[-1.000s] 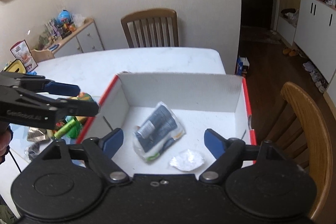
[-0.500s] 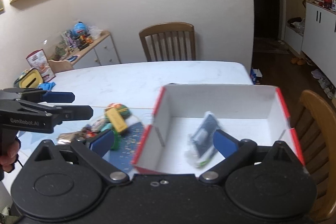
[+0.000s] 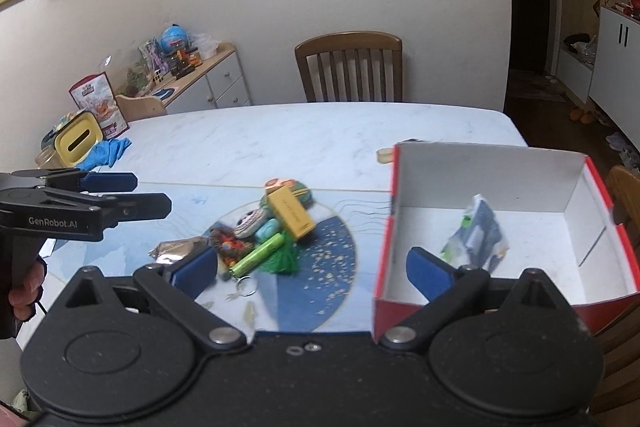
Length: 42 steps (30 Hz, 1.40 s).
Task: Organize objects
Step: 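Grasp the silver foil packet with the left gripper while the right grasps the black screw bag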
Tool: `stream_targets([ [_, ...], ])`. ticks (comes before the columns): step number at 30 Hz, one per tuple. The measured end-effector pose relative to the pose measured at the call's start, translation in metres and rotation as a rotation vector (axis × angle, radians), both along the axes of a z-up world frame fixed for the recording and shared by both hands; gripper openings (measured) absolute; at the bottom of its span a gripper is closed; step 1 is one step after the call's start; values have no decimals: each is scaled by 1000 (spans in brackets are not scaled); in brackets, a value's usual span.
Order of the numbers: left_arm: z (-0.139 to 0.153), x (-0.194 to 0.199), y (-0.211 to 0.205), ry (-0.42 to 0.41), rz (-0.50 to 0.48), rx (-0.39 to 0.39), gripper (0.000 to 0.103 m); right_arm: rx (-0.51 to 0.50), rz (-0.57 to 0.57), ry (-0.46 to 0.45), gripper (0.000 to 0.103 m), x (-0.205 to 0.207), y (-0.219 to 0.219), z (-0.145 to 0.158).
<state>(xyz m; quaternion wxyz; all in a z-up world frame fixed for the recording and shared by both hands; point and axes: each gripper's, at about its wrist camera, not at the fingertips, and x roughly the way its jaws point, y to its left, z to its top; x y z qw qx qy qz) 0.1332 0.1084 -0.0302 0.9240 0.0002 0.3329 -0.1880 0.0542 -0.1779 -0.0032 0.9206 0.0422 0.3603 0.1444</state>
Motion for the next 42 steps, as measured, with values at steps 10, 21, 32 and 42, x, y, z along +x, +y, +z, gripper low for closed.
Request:
stream_targets([
  [10,-24,14,49,29,17,-35,103,-41,73,32,100,1,58,-17],
  [21,-75,38,82,130,98,-7,103,-140,191,67,93,0,131,-57],
  [32,-116,57,79,205,54,0,103,-184,334,124,87,4,176,-94],
  [42,-134,60,71,221,4,21,103,-209,398,152,81,13,205,-119],
])
